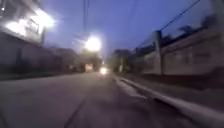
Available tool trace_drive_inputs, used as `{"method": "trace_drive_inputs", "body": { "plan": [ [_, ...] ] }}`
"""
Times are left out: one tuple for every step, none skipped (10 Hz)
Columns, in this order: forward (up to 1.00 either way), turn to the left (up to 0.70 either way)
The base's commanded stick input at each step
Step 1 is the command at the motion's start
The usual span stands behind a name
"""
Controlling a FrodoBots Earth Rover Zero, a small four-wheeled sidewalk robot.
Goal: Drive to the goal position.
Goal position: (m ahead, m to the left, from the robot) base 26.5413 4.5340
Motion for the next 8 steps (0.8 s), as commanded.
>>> {"method": "trace_drive_inputs", "body": {
  "plan": [
    [0.7,-0.35],
    [0.7,-0.34],
    [0.7,-0.17],
    [0.7,-0.03],
    [0.7,0.0],
    [0.7,0.0],
    [0.7,0.0],
    [0.7,0.0]
  ]
}}
